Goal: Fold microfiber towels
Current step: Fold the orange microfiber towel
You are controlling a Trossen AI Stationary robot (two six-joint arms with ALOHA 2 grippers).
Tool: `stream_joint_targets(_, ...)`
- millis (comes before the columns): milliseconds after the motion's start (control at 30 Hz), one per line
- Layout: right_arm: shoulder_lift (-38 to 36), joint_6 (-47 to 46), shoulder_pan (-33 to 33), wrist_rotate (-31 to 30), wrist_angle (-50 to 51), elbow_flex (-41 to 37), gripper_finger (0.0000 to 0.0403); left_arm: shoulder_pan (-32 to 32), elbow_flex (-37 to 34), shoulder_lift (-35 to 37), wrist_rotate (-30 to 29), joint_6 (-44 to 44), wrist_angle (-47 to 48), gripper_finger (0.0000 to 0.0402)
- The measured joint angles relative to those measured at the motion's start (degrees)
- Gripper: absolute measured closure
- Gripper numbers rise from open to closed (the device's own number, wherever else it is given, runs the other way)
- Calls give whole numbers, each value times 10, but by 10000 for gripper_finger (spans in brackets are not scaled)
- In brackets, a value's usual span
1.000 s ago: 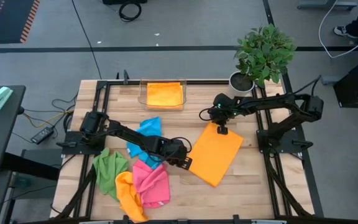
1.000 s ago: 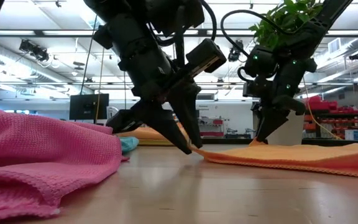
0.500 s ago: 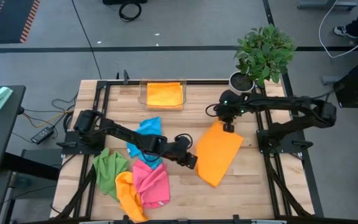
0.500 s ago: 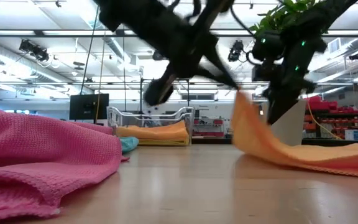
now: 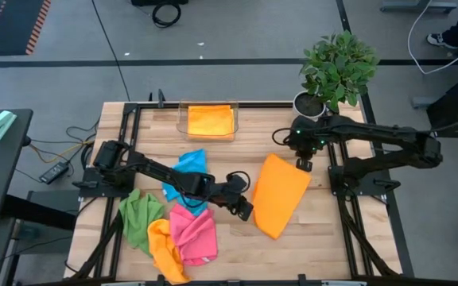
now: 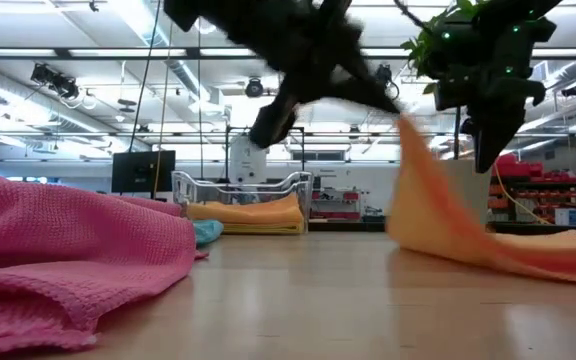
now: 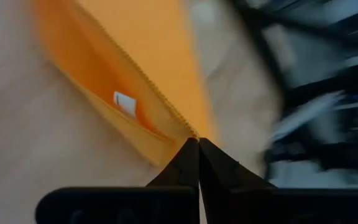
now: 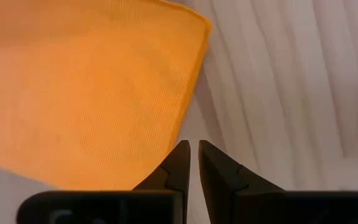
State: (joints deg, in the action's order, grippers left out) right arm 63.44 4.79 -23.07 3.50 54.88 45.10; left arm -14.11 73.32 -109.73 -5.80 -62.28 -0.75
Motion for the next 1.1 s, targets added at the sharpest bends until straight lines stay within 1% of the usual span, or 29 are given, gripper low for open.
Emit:
stream_joint_targets(67, 16, -6, 5, 13, -20, -2, 362, 0, 0, 0, 0, -4, 58, 397)
stream_joint_targets(200, 67, 0, 19, 21, -109, -9, 361, 0, 0, 0, 0, -30, 145, 392)
stream_joint_targets(267, 100, -3, 19, 21, -165, -9, 356, 0, 0, -1, 0, -31, 163, 390)
stream_joint_targets(333, 134, 3, 14, 21, -205, -9, 343, 0, 0, -1, 0, -38, 164, 393)
stream_joint_targets(433, 174, 28, -3, 24, -228, -2, 308, 0, 0, -1, 0, -53, 164, 397)
stream_joint_targets(567, 202, 83, -25, 55, -228, 0, 241, 0, 0, -1, 0, -75, 164, 389)
stream_joint_targets(633, 211, 112, -29, 57, -236, 0, 211, 0, 0, -1, 0, -79, 164, 386)
stream_joint_targets(700, 219, 137, -31, 59, -253, 0, 189, 0, 0, -1, 0, -80, 164, 389)
stream_joint_targets(767, 225, 164, -31, 62, -265, 0, 177, 0, 0, -1, -2, -80, 164, 395)
stream_joint_targets(867, 233, 192, -30, 62, -276, 0, 177, 0, 0, -1, -6, -85, 164, 395)
stream_joint_targets(933, 239, 202, -30, 57, -277, 0, 186, 0, 0, -1, -6, -89, 164, 388)
stream_joint_targets(1033, 248, 215, -32, 56, -279, 0, 212, 0, 0, -2, -12, -89, 164, 386)
stream_joint_targets(1100, 251, 218, -32, 55, -284, 0, 237, 1, 0, -2, -18, -89, 164, 392)
